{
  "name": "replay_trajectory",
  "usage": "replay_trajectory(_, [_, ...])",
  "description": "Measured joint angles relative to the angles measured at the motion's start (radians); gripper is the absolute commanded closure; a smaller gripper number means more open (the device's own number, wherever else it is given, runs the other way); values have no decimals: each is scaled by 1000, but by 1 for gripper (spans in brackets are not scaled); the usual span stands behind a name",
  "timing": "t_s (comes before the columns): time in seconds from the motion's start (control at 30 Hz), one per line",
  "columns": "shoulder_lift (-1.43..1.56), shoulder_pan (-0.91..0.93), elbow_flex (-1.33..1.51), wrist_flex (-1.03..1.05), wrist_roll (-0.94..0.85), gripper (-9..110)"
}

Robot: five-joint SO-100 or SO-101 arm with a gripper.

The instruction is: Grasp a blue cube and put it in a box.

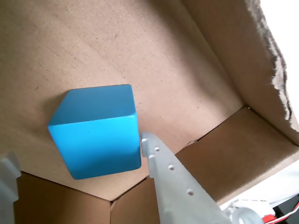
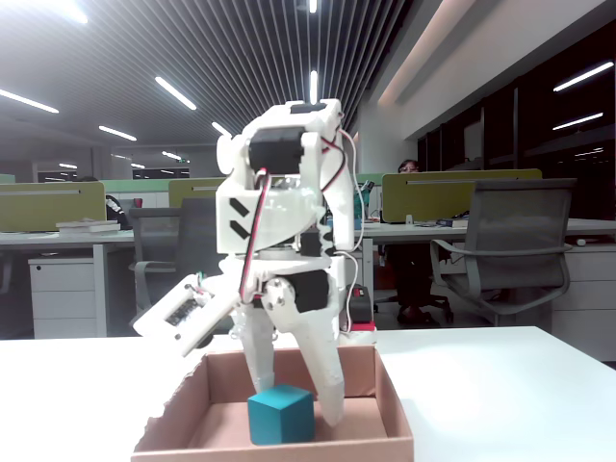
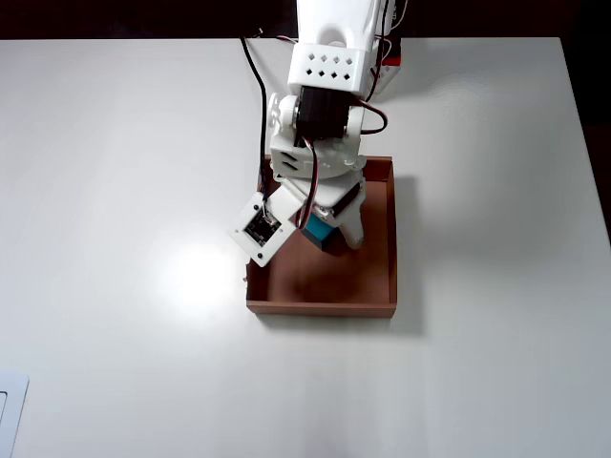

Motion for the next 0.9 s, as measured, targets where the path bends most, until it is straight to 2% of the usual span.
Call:
replay_trajectory(0.4, [114,52,0,75,0,67])
replay_trajectory(0.73, [373,67,104,161,-34,68])
replay_trajectory(0.9, [546,95,201,173,-81,74])
